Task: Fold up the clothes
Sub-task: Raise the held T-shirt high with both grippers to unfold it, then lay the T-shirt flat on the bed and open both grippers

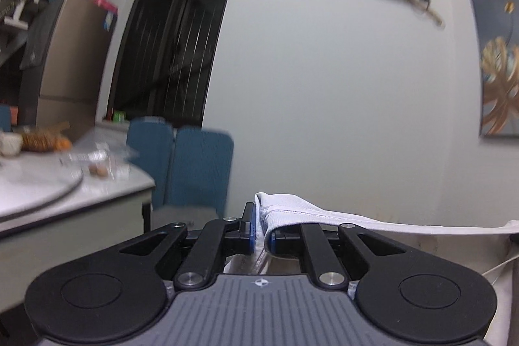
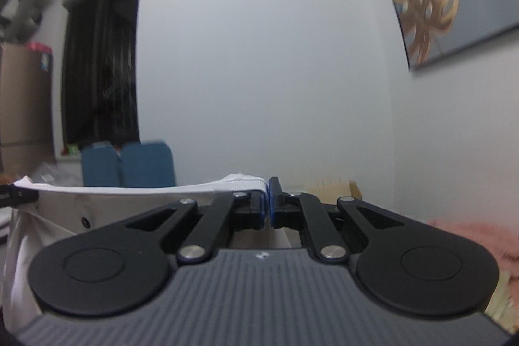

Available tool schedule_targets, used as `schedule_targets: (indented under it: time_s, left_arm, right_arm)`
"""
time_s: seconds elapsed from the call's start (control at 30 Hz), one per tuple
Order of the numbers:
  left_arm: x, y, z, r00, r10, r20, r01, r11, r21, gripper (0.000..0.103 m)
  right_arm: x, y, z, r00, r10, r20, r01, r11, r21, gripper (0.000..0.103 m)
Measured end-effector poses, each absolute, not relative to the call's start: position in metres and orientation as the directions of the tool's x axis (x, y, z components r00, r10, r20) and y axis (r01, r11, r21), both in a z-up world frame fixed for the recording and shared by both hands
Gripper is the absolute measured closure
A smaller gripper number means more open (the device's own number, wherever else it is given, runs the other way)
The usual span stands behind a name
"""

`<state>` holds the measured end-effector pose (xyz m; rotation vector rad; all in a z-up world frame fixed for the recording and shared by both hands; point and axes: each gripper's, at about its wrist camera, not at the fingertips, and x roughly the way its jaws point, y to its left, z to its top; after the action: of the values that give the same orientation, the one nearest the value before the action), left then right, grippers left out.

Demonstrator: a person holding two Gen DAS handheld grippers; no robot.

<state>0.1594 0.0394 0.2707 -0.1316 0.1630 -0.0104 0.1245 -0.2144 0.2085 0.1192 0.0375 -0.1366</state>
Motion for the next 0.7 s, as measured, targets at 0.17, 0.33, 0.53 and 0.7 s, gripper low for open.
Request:
schedule_targets:
  time_s: [0.17, 0.33, 0.53, 0.7]
  left_arm:
    - [0.308, 0.020, 0.139, 0.959, -0.002, -0.285, -0.025, 0.995, -0.093, 0.093]
    - [0.437, -0.004, -0.007, 0.899, 0.012, -0.437, -0.030, 0.999, -0.033, 0.093]
    - [0.531, -0.012, -0.146, 0.804, 0.022, -0.594, -0.059, 0.997, -0.044, 0.092]
    - [0.547, 0.003, -0.170, 0.765, 0.031, -0.643, -0.077, 0.996, -0.043, 0.050]
  right_arm:
    - [0.274, -0.236, 0.095, 0.964, -0.152, -0.218, 0.183, 0.975, 0.129, 0.098]
    - [0.401, -0.259, -0.037, 0.912, -0.157, -0.379, 0.210, 0.972, 0.103, 0.098]
    - [0.478, -0.276, -0.154, 0.850, -0.088, -0.519, 0.181, 0.975, 0.131, 0.097]
    - [0.489, -0.289, -0.174, 0.822, 0.012, -0.570, 0.128, 0.970, 0.205, 0.082]
